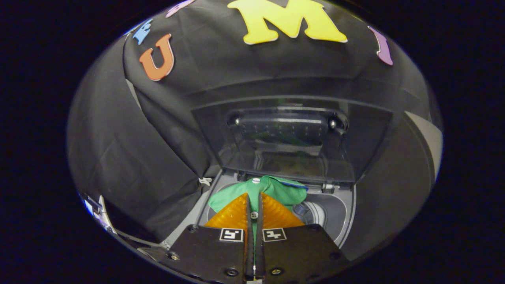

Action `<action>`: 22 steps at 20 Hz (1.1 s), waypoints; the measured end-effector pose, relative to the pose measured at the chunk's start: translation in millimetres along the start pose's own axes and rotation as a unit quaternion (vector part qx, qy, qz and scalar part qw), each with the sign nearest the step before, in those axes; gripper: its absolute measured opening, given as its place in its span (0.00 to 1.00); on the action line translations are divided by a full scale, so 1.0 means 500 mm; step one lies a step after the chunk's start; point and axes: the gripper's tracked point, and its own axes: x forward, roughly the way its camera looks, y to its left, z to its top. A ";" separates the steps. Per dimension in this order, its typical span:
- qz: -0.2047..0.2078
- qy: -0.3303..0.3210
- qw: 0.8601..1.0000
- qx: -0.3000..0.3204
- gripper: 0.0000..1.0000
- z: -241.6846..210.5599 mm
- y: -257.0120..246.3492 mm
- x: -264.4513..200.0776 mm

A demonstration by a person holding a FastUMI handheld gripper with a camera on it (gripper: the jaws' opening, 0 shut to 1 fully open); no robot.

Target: Put the clothes into the washing machine and then close the washing machine lid.

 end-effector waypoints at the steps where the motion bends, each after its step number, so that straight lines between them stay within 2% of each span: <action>1: -0.001 0.005 1.000 0.000 0.05 -0.010 -0.003 0.017; 6: -0.027 0.045 0.999 -0.006 0.05 -0.080 -0.021 0.079; 11: -0.058 0.080 0.995 0.001 0.07 -0.114 -0.037 0.098; 13: -0.057 0.083 0.995 0.015 0.10 -0.118 -0.030 0.092; 18: -0.078 0.073 0.994 0.016 0.90 -0.111 -0.060 0.082; 19: -0.083 0.071 0.994 0.017 0.92 -0.111 -0.064 0.080; 22: -0.086 0.070 0.994 0.018 0.89 -0.115 -0.068 0.072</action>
